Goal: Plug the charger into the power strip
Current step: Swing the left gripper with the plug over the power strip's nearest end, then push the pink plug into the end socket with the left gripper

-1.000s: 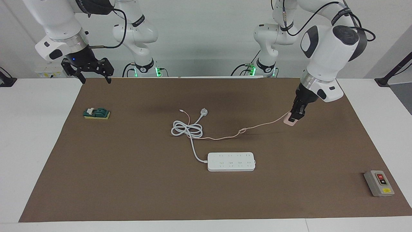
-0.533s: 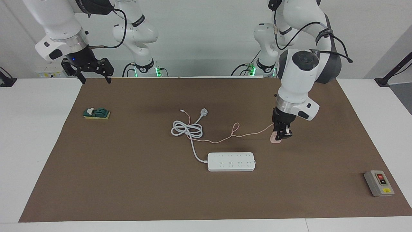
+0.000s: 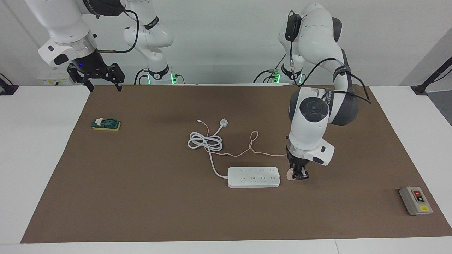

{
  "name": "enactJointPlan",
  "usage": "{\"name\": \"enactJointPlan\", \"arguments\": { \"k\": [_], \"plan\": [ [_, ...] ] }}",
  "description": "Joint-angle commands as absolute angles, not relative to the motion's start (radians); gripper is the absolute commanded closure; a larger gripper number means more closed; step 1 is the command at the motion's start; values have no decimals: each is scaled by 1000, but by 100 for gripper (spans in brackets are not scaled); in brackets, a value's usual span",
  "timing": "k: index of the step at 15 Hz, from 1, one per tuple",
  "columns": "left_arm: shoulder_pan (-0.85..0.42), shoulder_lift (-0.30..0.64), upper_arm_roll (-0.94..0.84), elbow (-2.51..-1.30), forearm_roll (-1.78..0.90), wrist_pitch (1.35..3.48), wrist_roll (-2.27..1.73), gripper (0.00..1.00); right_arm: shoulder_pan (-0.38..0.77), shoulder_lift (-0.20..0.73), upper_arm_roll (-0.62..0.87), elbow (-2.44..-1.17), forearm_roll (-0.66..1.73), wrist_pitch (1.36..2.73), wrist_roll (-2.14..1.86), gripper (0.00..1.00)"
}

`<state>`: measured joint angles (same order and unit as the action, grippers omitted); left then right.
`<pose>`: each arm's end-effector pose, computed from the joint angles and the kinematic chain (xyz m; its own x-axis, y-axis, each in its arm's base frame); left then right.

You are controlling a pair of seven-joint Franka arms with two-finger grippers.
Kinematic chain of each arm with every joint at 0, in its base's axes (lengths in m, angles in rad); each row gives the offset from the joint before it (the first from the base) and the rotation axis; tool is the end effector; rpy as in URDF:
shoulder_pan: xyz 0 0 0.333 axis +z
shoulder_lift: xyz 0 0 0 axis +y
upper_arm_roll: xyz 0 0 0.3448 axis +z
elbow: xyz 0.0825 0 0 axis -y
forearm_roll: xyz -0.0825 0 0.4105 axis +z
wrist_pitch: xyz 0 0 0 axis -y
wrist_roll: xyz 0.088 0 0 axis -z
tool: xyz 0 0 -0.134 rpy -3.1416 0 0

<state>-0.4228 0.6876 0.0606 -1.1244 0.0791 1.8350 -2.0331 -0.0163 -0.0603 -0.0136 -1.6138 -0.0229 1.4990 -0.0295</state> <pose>0.7388 -0.2853 0.3985 -0.0691 0.9933 0.0930 0.9955 0.0626 0.0713 0.5508 -0.0199 0.6332 0.9985 -0.0019 -0.0551 -0.0008 -0.9998 0.0205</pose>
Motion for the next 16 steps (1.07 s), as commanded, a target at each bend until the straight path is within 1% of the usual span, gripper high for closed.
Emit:
{"name": "enactJointPlan", "arguments": {
  "k": [1, 5, 16],
  "plan": [
    [-446, 703, 74, -1117, 68, 1805, -2049, 100, -32, -80, -3, -1632, -40, 1502, -49, 0],
    [-466, 681, 72, -1175, 51, 1815, -2046, 100, -34, -80, -3, -1634, -40, 1503, -49, 0],
    [-460, 649, 52, -1250, 25, 1848, -1973, 100, -34, -80, -5, -1631, -40, 1502, -49, 0]
  ]
}}
